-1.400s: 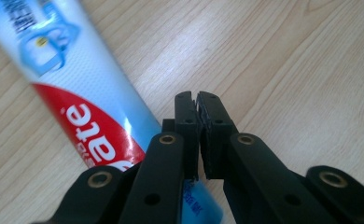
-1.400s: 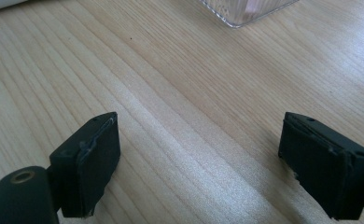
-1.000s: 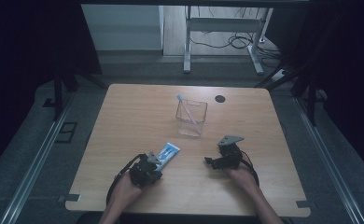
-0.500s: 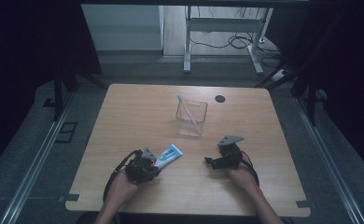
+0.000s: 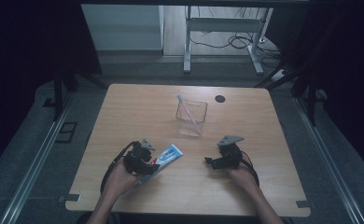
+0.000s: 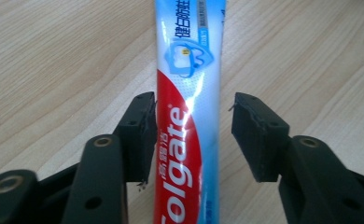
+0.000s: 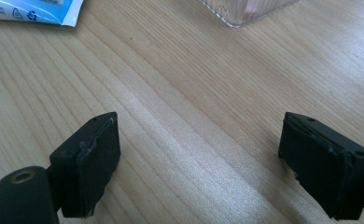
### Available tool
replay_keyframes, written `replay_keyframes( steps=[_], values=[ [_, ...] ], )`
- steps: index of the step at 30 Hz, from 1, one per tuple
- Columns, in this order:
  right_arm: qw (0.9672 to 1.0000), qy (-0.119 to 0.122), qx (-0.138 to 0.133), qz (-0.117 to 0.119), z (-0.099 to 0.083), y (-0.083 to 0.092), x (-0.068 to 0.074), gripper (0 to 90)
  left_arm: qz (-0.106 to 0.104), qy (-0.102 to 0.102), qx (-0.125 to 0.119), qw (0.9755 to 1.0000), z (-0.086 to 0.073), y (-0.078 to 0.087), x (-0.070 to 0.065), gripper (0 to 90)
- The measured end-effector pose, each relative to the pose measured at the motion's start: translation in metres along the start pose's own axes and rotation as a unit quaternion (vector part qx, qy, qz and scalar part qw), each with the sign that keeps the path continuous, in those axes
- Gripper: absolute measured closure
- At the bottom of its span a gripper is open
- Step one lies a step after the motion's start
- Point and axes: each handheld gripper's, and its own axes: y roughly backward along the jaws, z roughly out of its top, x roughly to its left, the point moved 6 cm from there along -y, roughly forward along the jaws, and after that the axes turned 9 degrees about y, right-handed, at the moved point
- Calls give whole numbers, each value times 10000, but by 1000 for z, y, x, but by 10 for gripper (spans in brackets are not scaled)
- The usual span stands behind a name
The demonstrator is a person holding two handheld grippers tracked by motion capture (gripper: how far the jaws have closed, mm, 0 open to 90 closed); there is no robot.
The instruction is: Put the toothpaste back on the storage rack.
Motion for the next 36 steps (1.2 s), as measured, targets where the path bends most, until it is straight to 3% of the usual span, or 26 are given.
replay_keyframes(
  steps=[9, 13, 21, 30, 33, 36],
  values=[
    [10000, -1, 0, 0, 0, 0, 0, 123, 50, -91, 358, 9993, 2, -19, -1, 455],
    [10000, -1, 0, 0, 0, 0, 0, 123, 168, -205, 517, 9983, 0, -25, -2, 451],
    [10000, 0, 1, 0, 0, 0, 0, 123, 204, -206, 676, 9973, -3, -34, 1, 462],
    [10000, -1, 0, 0, 0, 0, 0, 123, 279, -254, 927, 9950, 2, -30, -2, 652],
    [10000, -1, 1, 0, 0, 0, 0, 123, 303, -221, 841, 9957, 2, -28, -3, 701],
    [10000, -1, 1, 0, 0, 0, 0, 123, 118, -75, 692, 9975, 1, -26, 0, 724]
  ],
)
